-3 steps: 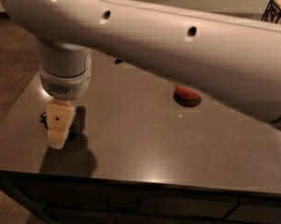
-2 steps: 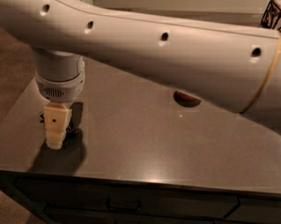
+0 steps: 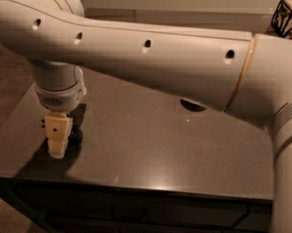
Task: Move rxbar chocolate near green jalapeno chip bag
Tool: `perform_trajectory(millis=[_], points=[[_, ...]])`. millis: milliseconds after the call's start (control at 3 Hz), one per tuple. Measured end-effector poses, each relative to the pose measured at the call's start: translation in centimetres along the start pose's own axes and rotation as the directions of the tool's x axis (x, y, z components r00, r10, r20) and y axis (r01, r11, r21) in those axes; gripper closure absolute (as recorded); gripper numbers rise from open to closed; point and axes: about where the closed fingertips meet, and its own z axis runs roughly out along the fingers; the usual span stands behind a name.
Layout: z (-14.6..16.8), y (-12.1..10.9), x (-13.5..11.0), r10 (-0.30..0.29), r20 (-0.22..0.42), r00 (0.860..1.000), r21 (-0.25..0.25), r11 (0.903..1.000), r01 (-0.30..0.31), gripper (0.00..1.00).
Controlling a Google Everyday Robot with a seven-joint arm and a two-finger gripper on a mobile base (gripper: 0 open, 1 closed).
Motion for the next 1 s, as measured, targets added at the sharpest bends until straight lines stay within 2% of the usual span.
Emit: perform_trajectory(millis=[667, 1000], points=[[0.79, 0.29, -0.26, -0.016, -0.037, 0.999, 0.002, 0.9999, 0.016, 0.00], [1.05, 0.43, -0.38, -0.023, -0.044, 0.999, -0.005, 0.9997, 0.022, 0.15]])
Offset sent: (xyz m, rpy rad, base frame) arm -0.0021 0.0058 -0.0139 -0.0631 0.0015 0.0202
